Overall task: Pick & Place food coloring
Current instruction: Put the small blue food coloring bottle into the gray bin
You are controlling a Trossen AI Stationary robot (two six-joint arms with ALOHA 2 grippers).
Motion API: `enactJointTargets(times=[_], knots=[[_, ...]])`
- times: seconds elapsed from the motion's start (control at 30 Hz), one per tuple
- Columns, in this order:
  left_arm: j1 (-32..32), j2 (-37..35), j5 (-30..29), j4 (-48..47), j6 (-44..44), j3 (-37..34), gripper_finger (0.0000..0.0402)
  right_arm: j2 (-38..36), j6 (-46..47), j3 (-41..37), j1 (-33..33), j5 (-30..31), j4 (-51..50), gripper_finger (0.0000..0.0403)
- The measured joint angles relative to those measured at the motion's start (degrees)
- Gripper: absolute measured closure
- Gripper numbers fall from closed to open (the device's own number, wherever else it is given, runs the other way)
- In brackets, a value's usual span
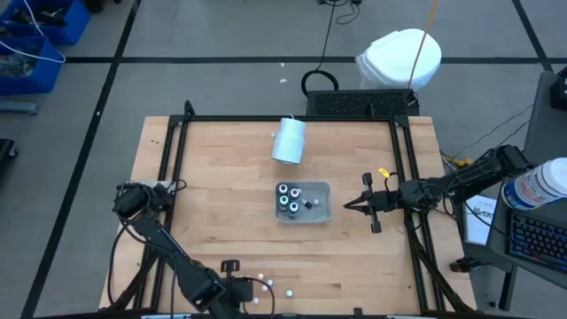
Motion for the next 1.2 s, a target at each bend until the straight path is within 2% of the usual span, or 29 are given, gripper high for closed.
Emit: enactJointTargets(times=[0.3,0.5,0.77,0.97,1.2], knots=[[3.04,0.0,5.91,0.0,1.88,0.0,0.0316,0.0,-0.02,0.02,0.0,0.0,0.0,0.0403],[6.23,0.0,7.27,0.02,8.75,0.01,0.0316,0.0,-0.02,0.02,0.0,0.0,0.0,0.0403],[11.65,0.0,0.76,-0.05,16.31,3.23,0.0316,0.0,-0.02,0.0,0.0,0.0,0.02,0.0403],[16.22,0.0,-0.04,-1.84,18.51,8.87,0.0316,0.0,-0.03,0.02,0.0,0.0,0.03,0.0403],[23.44,-0.02,-0.16,-3.54,29.01,15.88,0.0316,0.0,-0.48,0.02,0.0,-0.02,1.14,0.0403]])
